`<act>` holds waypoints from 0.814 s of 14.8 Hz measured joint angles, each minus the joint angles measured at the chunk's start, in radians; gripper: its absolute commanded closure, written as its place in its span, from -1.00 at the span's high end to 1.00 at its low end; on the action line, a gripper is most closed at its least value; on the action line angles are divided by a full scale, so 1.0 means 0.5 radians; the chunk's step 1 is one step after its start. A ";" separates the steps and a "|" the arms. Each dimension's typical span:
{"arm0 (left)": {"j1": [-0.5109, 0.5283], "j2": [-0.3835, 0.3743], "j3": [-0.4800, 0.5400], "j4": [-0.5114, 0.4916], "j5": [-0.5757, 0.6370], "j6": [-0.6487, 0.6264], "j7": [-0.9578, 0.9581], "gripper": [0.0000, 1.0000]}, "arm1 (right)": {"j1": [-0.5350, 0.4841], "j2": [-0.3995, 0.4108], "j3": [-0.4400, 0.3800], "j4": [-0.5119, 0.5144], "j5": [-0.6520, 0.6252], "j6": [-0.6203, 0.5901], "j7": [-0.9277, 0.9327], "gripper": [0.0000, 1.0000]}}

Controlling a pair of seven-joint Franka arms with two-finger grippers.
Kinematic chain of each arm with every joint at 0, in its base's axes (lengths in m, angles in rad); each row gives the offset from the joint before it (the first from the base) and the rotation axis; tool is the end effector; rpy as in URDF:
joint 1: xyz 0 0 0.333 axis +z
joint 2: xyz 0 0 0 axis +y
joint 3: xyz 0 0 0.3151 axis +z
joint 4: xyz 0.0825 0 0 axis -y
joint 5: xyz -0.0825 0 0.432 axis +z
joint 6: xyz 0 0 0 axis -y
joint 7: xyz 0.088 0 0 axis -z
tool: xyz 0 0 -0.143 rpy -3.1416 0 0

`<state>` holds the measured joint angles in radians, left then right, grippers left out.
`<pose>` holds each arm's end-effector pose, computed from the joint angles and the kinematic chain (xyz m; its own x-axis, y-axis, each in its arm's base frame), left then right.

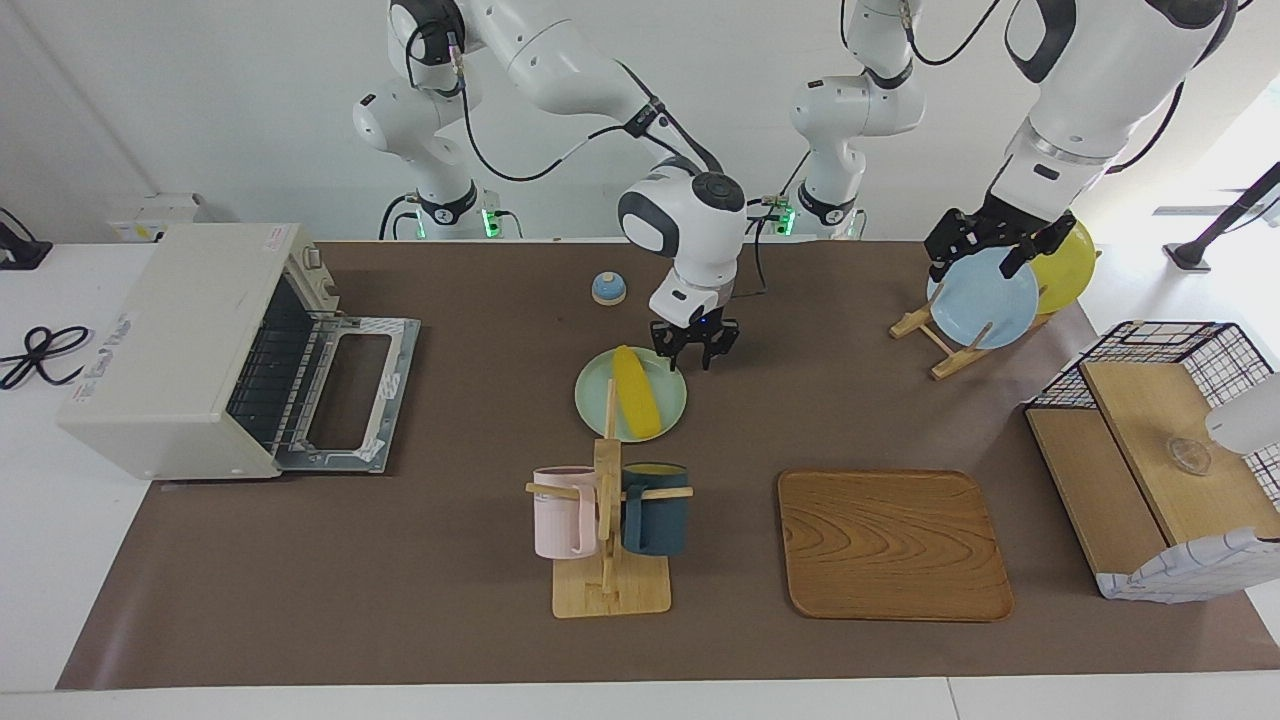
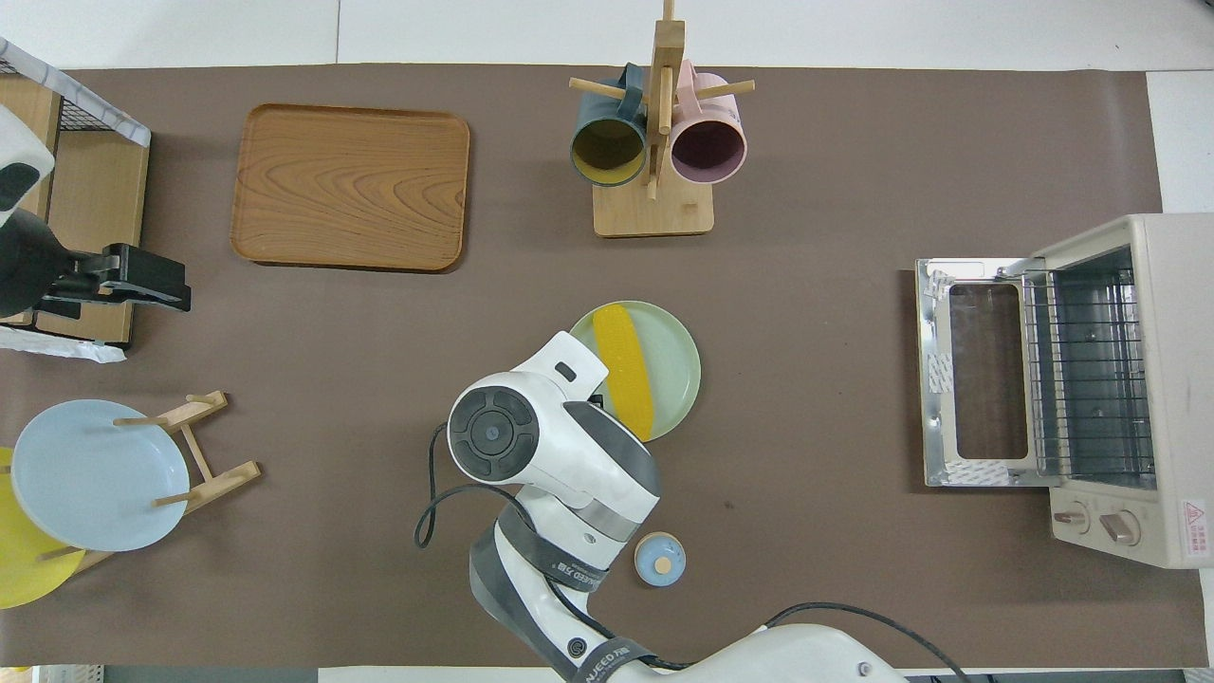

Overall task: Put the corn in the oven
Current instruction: 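Grasp the green plate holding the corn with the right gripper, then carry the plate with the right gripper to the open oven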

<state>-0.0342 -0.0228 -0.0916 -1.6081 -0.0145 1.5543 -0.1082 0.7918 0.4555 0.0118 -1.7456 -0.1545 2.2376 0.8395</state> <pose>0.5870 -0.0769 0.5804 0.9993 -0.0177 -0.0322 -0.0174 -0.9998 0.0090 0.4953 0.5002 0.2525 0.9922 0.0590 0.1095 0.0530 -0.9970 0.0565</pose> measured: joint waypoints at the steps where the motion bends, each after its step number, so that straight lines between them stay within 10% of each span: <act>1: 0.000 0.000 0.000 0.000 0.000 0.000 0.000 1.00 | -0.002 0.000 -0.001 -0.004 -0.015 0.007 -0.013 0.16; 8: 0.000 0.000 0.000 0.000 0.000 -0.001 0.000 1.00 | -0.024 0.001 -0.007 -0.129 -0.020 0.155 -0.056 -1.00; 12: 0.000 0.000 0.000 0.000 0.000 -0.001 0.000 1.00 | -0.030 -0.011 -0.013 -0.097 -0.048 0.055 -0.148 -1.00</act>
<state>-0.0341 -0.0228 -0.0916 -1.6081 -0.0145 1.5539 -0.1082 0.7769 0.4499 0.0053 -1.7940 -0.1787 2.2653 0.7653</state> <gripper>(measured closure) 0.000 0.960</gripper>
